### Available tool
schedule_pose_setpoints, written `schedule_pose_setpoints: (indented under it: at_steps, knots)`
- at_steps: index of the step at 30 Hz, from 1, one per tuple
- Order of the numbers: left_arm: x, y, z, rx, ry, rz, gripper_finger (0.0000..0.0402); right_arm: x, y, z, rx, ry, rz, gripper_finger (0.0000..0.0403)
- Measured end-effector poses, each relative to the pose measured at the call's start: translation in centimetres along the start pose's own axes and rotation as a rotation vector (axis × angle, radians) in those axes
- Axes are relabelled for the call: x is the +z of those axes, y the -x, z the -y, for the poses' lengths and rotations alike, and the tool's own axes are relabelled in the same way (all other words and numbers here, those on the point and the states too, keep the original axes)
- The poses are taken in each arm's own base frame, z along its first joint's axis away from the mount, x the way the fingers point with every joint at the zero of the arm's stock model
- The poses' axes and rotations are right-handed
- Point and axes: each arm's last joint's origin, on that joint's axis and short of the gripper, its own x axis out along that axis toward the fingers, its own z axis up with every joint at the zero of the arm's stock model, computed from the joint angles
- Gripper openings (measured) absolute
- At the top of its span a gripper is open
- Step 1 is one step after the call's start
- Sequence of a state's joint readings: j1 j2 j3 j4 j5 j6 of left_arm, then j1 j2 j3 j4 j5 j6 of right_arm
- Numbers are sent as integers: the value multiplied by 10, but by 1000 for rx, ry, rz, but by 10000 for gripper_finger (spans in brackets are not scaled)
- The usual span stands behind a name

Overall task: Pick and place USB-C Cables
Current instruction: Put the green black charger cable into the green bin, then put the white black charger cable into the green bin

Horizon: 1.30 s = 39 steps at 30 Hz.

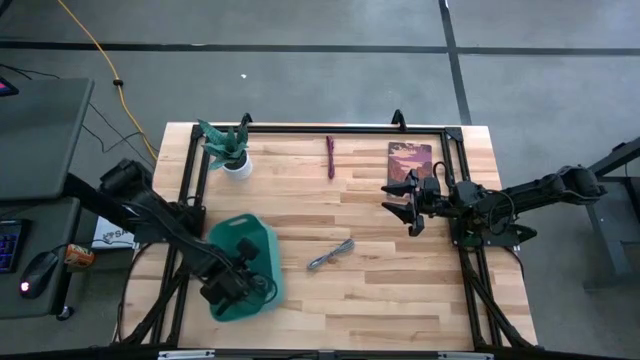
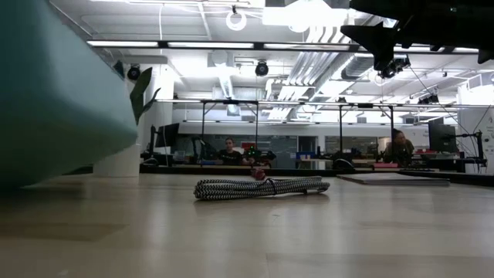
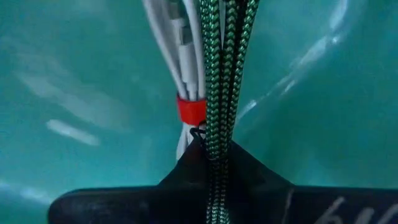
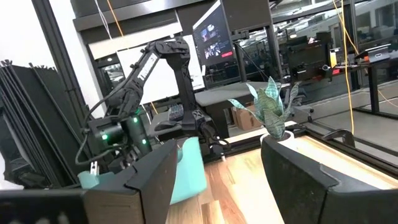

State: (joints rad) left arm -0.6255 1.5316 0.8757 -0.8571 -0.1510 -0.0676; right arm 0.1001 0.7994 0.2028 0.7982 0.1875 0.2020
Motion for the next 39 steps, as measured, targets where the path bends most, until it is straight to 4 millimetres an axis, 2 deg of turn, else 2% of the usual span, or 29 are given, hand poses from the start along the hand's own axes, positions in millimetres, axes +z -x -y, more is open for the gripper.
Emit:
schedule_pose_setpoints:
  at_steps: [8,16,24,33,36,39]
  knots:
    - [1,-2,-4,-4,32,-8,0,0,0,0,0,0,0,225]
    - [13,13,-5,-12,56,45,12,0,0,0,-1,0,0,225]
    - [24,32,-7,-15,44,79,69,0,0,0,-1,1,0,225]
    - [32,48,-10,3,69,111,158,0,0,0,-1,-2,-1,225]
    - [38,62,-16,49,79,138,182,0,0,0,-1,-3,-1,225]
    - [44,86,-31,96,119,152,196,0,0,0,-3,1,0,225]
